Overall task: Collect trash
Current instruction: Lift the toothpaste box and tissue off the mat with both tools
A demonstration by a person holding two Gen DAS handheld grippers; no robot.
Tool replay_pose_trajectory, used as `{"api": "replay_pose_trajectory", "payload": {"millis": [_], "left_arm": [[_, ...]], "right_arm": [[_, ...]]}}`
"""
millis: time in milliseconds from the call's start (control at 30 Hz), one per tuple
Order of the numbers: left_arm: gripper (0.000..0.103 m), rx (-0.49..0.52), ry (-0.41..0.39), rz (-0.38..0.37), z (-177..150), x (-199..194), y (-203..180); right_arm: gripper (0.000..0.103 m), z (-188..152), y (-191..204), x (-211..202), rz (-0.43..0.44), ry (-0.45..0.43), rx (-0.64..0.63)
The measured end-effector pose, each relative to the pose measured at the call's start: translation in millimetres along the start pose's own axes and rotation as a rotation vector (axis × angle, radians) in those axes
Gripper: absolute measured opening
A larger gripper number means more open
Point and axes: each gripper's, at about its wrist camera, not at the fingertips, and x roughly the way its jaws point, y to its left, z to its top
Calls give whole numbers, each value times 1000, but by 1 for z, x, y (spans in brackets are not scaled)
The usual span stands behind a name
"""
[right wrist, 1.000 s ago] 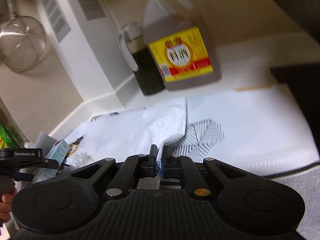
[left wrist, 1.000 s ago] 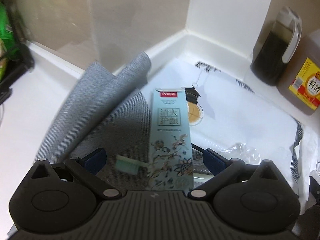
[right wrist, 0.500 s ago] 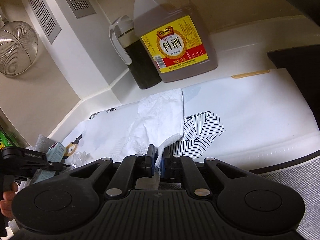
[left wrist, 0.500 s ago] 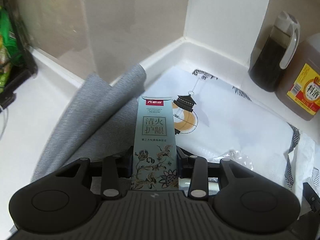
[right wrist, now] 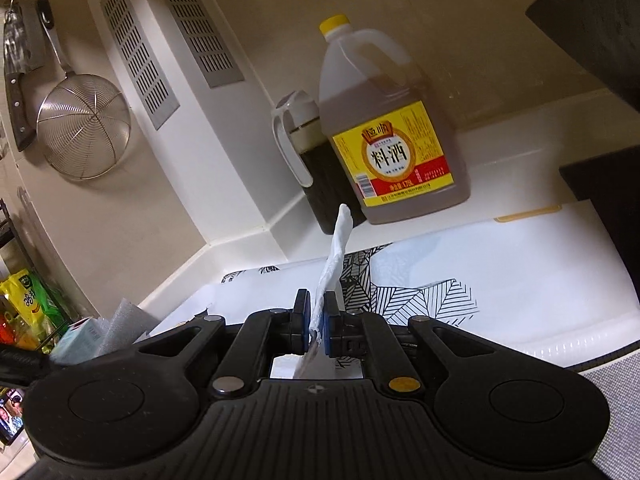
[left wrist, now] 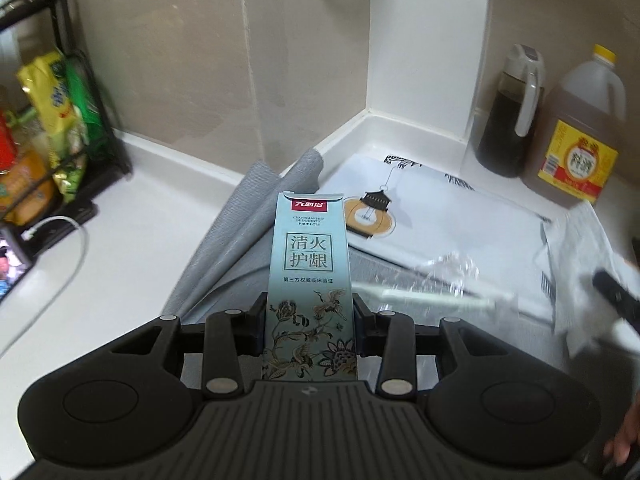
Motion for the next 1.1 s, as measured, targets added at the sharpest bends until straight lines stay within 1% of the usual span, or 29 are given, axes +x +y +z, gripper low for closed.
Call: {"api": "replay_pose_trajectory", "payload": {"millis": [167, 433, 600, 700, 933, 1100], "left_arm": [[44, 37, -17, 35, -25, -30, 3], [44, 33, 2, 47, -65, -63, 6], [44, 42, -9, 79, -79, -80, 6], [44, 39, -14, 85, -86, -89, 7], [44, 38, -31, 94, -103, -108, 13], [44, 15, -18, 82, -120, -120, 24]], "right_arm": [[7, 0, 0, 1, -1, 5, 2], [7, 1, 0, -2, 3, -4, -2], [7, 1, -2, -2, 3, 0, 5], [7, 1, -3, -2, 6, 3, 11], [7, 0, -2, -3, 18, -1, 0], [7, -1, -1, -3, 25, 1, -14]]}}
